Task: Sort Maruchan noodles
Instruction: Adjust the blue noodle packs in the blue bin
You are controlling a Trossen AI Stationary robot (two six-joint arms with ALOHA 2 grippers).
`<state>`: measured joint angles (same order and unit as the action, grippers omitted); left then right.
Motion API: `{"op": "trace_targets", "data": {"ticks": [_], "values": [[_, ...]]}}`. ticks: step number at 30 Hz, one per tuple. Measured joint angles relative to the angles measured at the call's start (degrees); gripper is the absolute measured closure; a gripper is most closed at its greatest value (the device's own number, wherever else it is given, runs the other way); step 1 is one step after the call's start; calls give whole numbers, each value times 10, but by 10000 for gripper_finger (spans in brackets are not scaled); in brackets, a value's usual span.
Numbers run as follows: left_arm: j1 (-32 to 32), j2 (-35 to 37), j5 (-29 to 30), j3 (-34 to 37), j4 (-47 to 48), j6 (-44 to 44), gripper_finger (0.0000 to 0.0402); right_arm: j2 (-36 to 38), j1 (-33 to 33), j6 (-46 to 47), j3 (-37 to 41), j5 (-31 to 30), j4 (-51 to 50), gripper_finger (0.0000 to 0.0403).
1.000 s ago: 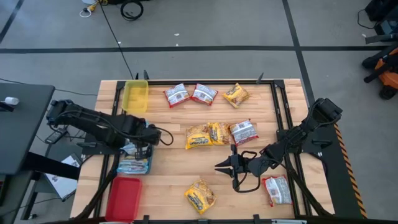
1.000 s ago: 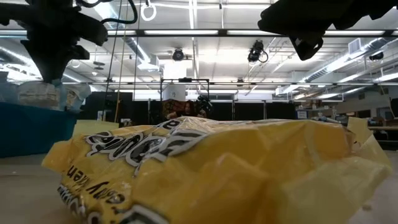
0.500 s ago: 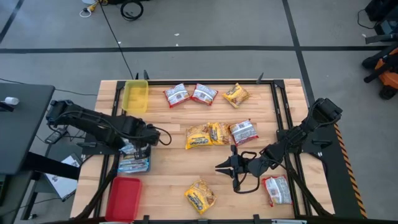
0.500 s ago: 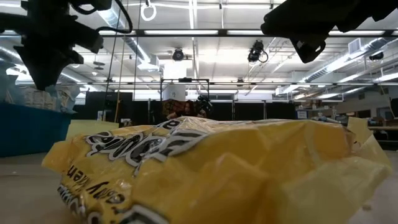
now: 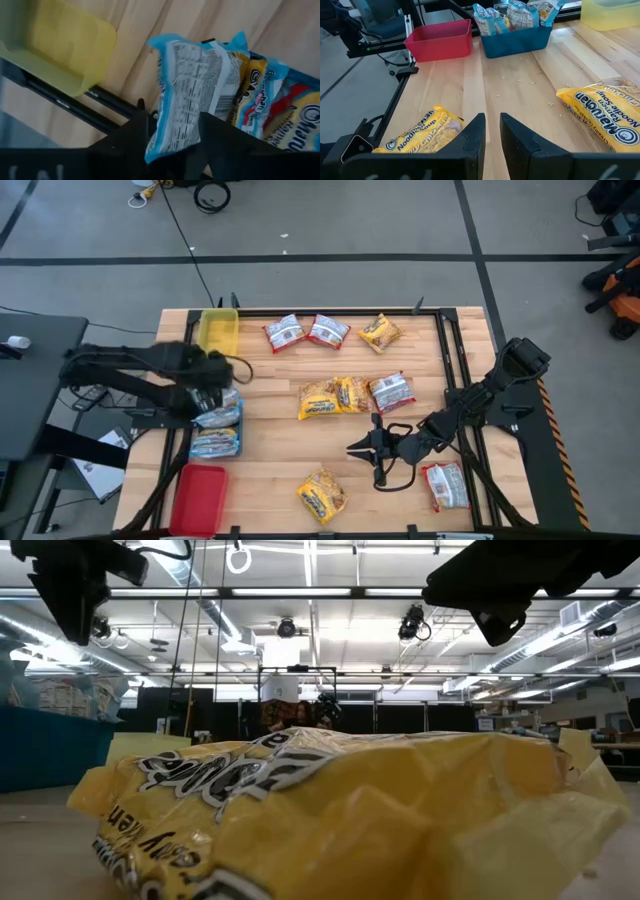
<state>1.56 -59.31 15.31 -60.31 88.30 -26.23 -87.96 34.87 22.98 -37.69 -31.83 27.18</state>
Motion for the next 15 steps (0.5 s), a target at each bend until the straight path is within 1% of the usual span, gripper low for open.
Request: {"op": "trace_targets", "data": {"ticks": [4,9,12,15], "values": [[-78,32,-37,0,-8,46,187,0,0,0,0,1,0,339],[-170,35,-106,10,-29,112,158,0,0,13,0,20,-1,337],[-217,31,-144,49,-59,156,149,0,3,23,0,35,-2,336],[-253,30,-166,101,-77,202,147,0,11,35,0,41,-10,336]]}}
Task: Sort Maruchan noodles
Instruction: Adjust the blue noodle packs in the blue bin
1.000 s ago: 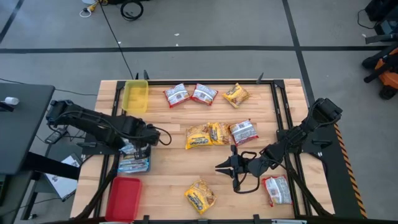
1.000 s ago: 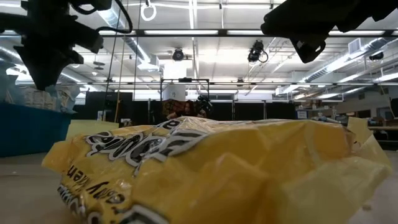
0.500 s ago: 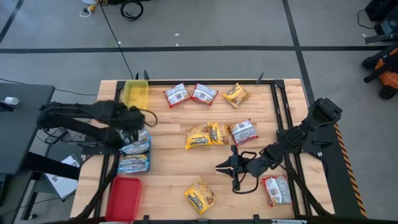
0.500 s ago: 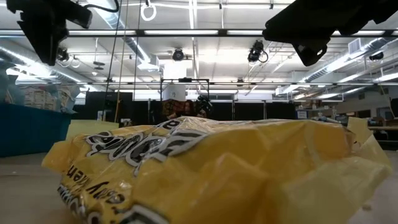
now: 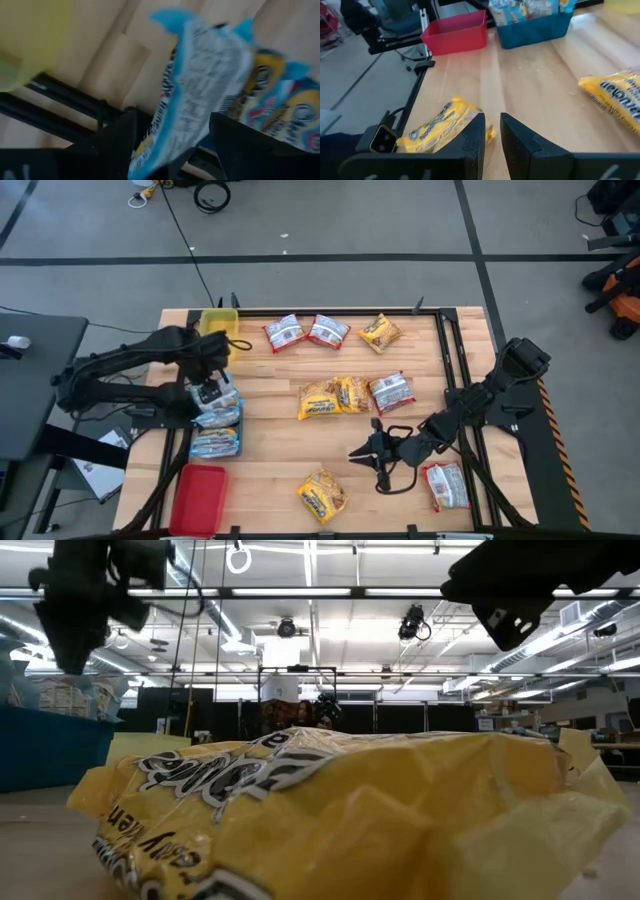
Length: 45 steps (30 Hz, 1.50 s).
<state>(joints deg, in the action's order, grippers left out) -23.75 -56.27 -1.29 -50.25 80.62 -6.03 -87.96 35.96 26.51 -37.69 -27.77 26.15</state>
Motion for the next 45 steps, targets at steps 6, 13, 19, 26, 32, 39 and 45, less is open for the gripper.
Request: {"op": "trace_targets", "data": {"ticks": [6,13,19,26,32,39,45], "values": [[-18,0,-64,39,-27,43,148,0,12,19,0,0,-8,336],[34,0,-89,39,-44,41,222,0,8,20,0,-5,-10,338],[87,0,-78,38,-43,10,372,0,7,20,0,-7,-10,338],[179,0,-79,-9,-10,-117,396,0,7,20,0,-7,-10,338],[283,0,-31,-26,41,-238,398,0,3,19,0,-7,-11,339],[377,-49,-10,-1,-10,-274,400,0,-8,14,0,-6,-16,339],[404,-136,-31,-5,-25,-250,400,0,-11,20,0,5,-16,339]]}}
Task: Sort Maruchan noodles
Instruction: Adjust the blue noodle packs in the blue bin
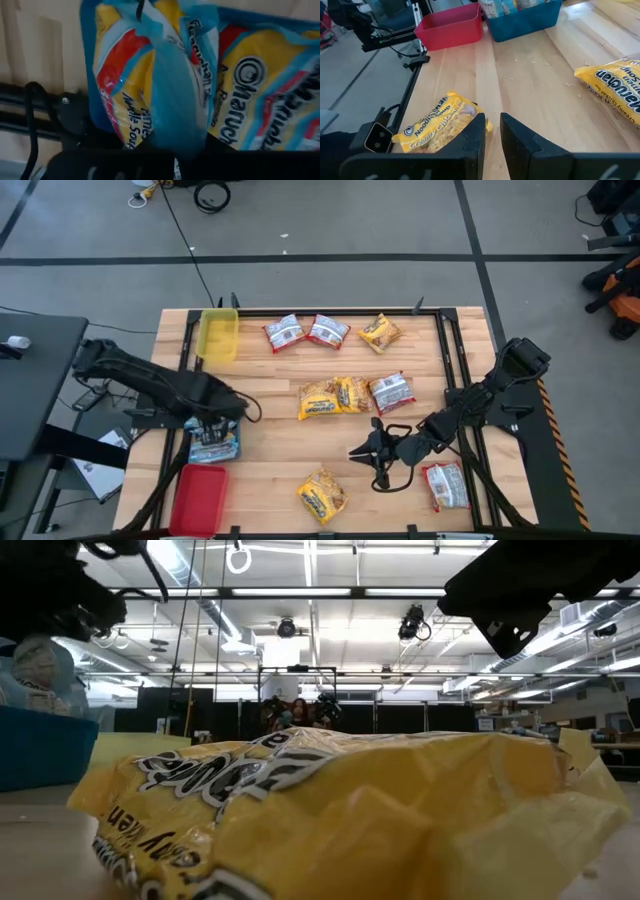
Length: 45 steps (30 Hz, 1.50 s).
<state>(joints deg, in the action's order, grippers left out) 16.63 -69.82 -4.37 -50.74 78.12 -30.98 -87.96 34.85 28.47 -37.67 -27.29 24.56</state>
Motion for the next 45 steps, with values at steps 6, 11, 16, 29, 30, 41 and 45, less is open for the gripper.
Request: {"op": "trace_targets", "data": {"ticks": [6,11,16,29,30,41,45], "values": [[-5,-62,6,0,-50,81,400,0,0,1,0,0,0,339],[-40,-71,30,-2,-12,112,399,0,2,17,0,9,0,339],[-74,-70,2,-30,114,141,398,0,2,24,0,15,-2,339],[-159,-137,6,-36,95,284,400,0,-13,15,0,19,-3,339],[-169,-146,8,-36,93,286,400,0,-13,15,0,19,-3,339],[-219,-233,84,-36,10,363,398,0,-5,19,0,19,-8,339],[-224,-240,162,-36,14,362,390,0,4,20,0,19,-10,339]]}}
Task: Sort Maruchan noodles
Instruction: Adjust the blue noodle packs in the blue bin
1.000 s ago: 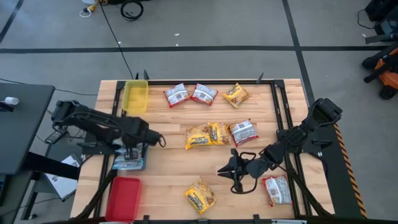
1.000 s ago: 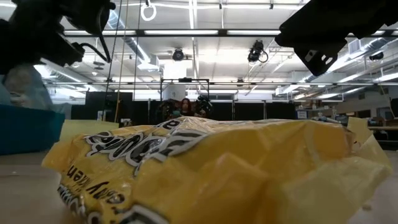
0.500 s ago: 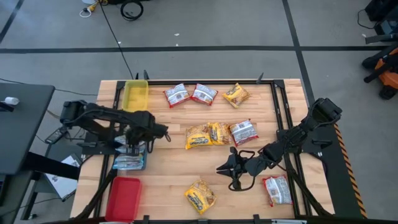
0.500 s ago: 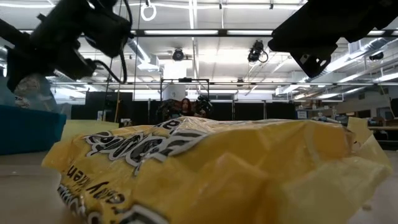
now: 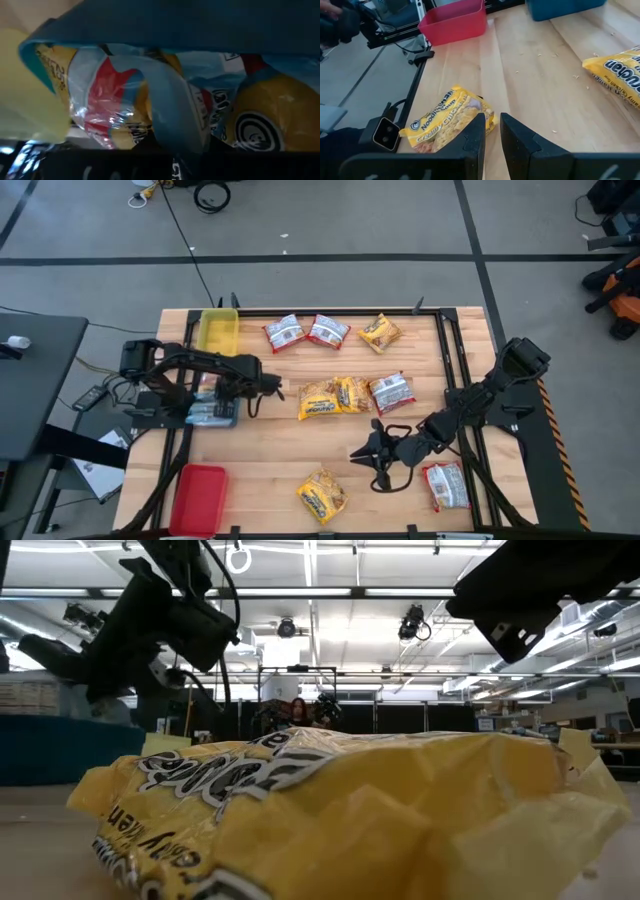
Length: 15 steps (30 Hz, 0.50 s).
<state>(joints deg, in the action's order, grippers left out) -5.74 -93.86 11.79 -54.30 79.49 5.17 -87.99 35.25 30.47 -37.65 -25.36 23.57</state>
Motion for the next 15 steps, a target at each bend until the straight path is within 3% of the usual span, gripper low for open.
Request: {"op": "trace_targets", "data": {"ticks": [8,15], "values": [[2,26,23,-47,61,-53,356,0,6,9,0,-5,-5,339],[47,130,17,-48,59,-150,289,0,8,22,0,-7,-11,339]]}}
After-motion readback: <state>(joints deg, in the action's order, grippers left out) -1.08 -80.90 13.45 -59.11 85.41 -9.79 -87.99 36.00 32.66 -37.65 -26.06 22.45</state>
